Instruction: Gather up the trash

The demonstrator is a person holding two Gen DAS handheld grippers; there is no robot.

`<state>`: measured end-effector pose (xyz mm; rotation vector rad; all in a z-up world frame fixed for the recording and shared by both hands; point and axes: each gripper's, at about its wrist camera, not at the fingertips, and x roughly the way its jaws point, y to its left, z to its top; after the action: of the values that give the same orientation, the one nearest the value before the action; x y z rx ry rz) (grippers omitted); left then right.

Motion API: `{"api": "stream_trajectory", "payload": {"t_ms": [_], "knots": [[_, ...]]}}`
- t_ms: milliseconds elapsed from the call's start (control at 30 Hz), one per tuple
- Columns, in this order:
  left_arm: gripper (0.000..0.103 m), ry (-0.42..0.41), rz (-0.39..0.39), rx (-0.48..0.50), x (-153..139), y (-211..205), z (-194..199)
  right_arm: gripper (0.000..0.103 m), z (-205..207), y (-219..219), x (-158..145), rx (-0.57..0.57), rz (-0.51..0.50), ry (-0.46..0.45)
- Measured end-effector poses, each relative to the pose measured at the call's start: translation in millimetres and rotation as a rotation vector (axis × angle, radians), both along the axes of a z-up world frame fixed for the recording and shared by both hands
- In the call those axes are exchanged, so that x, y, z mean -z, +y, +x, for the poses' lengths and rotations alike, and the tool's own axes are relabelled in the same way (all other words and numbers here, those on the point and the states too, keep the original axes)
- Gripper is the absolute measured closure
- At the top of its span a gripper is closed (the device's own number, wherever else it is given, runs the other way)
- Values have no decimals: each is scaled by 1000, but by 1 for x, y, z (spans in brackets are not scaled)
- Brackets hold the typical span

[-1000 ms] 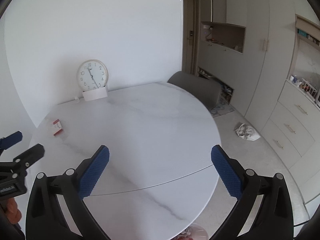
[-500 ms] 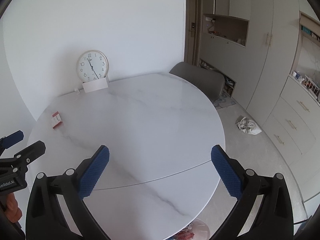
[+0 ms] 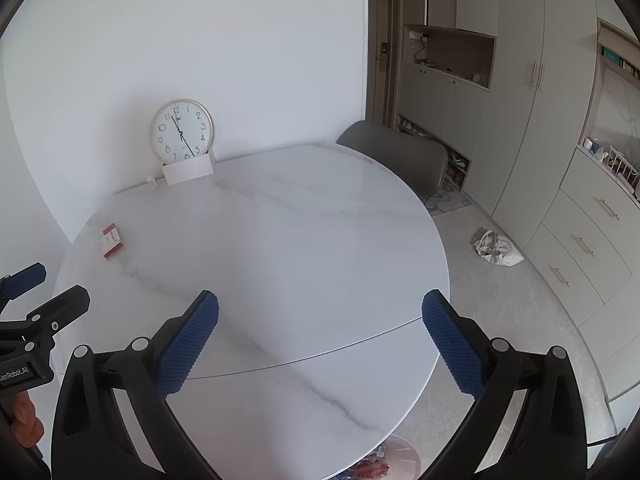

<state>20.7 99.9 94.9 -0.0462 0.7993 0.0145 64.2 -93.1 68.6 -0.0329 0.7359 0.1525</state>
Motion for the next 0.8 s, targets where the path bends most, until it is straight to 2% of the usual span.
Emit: {"api": "stream_trajectory", "payload": {"t_ms": [800], "knots": [[8,-13,-12,42,12,-1,9,2,2,-8,10,6,-14,17]]}}
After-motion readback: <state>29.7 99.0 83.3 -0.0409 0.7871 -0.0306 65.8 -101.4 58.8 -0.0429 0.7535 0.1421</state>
